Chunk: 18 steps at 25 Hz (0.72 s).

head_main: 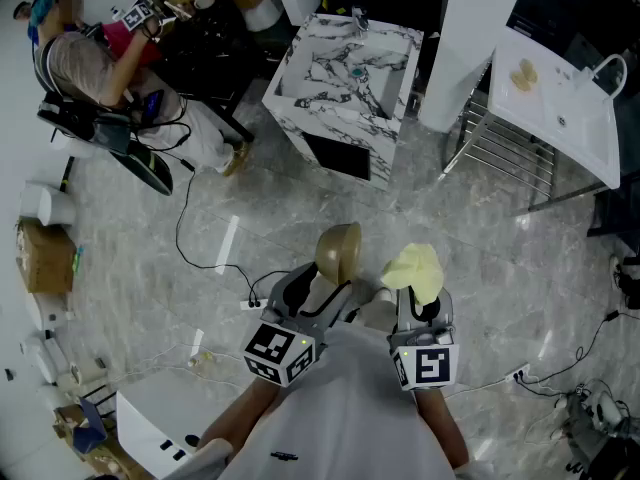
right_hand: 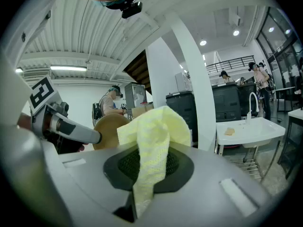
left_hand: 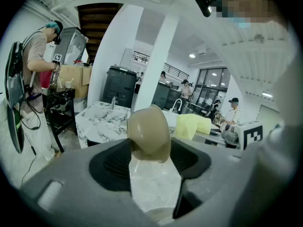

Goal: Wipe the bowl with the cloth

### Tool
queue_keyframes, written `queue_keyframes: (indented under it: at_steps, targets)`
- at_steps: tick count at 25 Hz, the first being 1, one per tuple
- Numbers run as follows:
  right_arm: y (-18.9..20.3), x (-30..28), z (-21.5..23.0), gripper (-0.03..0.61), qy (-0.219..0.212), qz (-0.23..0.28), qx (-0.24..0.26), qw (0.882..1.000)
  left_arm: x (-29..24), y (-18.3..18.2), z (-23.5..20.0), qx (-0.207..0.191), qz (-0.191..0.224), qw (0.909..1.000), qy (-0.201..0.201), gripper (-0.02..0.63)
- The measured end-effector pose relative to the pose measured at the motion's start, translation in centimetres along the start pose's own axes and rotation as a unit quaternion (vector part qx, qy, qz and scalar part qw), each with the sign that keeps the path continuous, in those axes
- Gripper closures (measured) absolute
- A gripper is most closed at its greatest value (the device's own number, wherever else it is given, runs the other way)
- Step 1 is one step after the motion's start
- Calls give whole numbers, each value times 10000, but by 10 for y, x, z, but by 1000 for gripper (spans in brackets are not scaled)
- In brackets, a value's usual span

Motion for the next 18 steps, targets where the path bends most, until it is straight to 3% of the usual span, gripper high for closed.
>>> queue_keyframes:
  at_steps: [9,18]
  targets:
    - [-5,-27,-32,558,273,-160,67,9995,16,-15,-40,-42,173,9992,357,353]
    - [-9,-131,-108,555,61,-196,29,9998,42,-22,-158,280,583,9974,329,353]
Point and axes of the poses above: the fingertips, and each gripper's own axes: x backward along the fingers, z to its right, y out of its underside, the point moved 3 cm from there along x, backward along the fingers, and after that the axes turned 13 degrees about -y, right-handed, at the moved point
